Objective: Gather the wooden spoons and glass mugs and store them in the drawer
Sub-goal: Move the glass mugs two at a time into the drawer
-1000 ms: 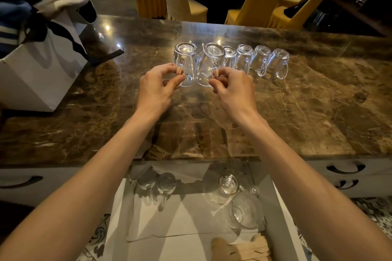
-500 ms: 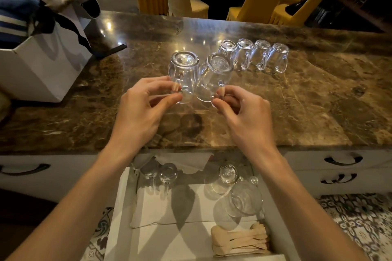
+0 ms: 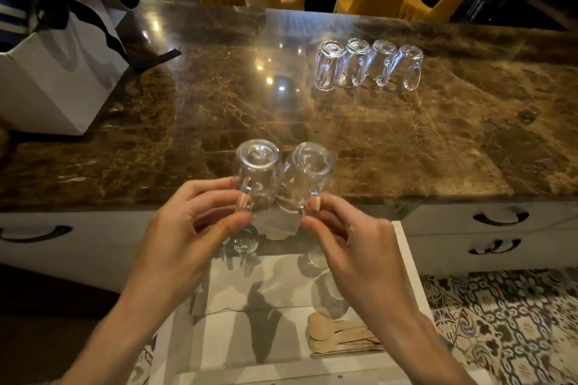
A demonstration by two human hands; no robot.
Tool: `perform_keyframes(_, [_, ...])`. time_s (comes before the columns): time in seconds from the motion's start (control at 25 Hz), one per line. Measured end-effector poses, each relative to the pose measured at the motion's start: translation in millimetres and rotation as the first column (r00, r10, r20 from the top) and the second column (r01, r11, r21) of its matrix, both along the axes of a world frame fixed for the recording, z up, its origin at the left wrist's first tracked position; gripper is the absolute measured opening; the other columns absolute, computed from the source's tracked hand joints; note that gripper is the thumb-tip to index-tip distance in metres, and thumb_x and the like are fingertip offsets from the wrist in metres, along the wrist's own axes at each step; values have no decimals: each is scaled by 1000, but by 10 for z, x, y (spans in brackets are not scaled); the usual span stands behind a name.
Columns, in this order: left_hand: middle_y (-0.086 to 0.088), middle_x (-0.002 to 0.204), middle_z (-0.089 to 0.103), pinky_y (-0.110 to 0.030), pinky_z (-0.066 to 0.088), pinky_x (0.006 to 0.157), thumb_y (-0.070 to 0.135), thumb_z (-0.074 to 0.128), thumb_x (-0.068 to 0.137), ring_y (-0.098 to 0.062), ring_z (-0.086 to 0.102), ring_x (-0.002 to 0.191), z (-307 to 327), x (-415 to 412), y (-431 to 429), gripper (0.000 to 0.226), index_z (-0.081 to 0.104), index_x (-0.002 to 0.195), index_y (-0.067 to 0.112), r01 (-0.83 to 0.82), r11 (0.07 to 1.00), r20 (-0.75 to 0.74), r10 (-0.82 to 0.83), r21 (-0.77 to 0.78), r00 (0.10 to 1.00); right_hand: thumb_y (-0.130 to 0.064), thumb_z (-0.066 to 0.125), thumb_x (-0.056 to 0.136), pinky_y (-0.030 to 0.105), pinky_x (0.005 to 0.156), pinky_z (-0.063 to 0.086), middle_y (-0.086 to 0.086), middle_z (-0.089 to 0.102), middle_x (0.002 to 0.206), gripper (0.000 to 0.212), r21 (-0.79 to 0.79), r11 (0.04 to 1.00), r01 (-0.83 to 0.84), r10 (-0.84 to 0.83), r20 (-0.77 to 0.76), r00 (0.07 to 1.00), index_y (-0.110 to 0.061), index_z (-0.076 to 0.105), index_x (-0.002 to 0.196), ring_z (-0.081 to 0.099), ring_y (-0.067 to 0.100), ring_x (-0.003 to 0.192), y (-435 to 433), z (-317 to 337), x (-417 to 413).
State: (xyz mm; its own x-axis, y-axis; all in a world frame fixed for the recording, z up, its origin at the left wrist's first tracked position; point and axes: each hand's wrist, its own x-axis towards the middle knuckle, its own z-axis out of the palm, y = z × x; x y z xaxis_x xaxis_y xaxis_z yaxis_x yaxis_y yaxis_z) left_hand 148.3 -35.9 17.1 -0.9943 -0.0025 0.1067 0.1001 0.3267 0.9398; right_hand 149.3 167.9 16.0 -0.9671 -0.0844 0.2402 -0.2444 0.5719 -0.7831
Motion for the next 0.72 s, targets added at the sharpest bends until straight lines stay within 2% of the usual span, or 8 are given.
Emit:
perform_keyframes(0.16, [24,106,62,-4,47,73,33,69,63,5,63,95,-153,256,10,25,73,88,33,-5,999,115,0,42,993,-20,69,84,22,65,57,-15,71,77,8,-21,999,-31,33,69,997,-21,66,92,67,-5,75,43,-200,264])
perform_keyframes(0.28, [22,105,63,-5,48,73,28,71,63,1,64,94,-282,373,20,22,75,84,30,-18,998,185,6,63,983,-17,70,83,15,68,55,-17,71,78,14,-63,998,-20,28,123,992,-28,64,89,66,-9,78,68,-360,409])
perform_keyframes(0.44, [11,109,64,-7,50,73,27,72,61,0,65,92,-508,476,45,23,75,84,28,-7,999,279,-2,32,960,-18,69,84,25,70,57,-15,71,75,9,-68,998,1,17,268,963,-26,64,85,67,-3,76,57,-633,509])
perform_keyframes(0.56, [4,110,64,-9,52,74,14,76,66,-3,67,90,-732,484,57,19,74,83,23,6,1000,357,-7,1,934,-20,67,85,28,70,56,-11,71,73,5,-9,1000,-9,12,366,931,-24,64,82,67,0,73,61,-828,510])
perform_keyframes(0.64, [3,111,62,-7,49,73,8,75,72,1,65,90,-880,464,56,17,75,86,18,28,999,414,-11,-35,910,-22,66,85,29,74,54,-9,72,80,3,49,999,-25,2,426,905,-20,66,87,67,2,78,71,-937,490])
perform_keyframes(0.72, [5,111,61,-3,46,71,11,75,74,8,61,89,-998,448,63,15,75,87,17,53,996,443,-15,-73,897,-22,65,85,28,79,53,-6,72,86,9,90,995,-36,-9,461,888,-17,67,92,66,2,85,75,-1018,464])
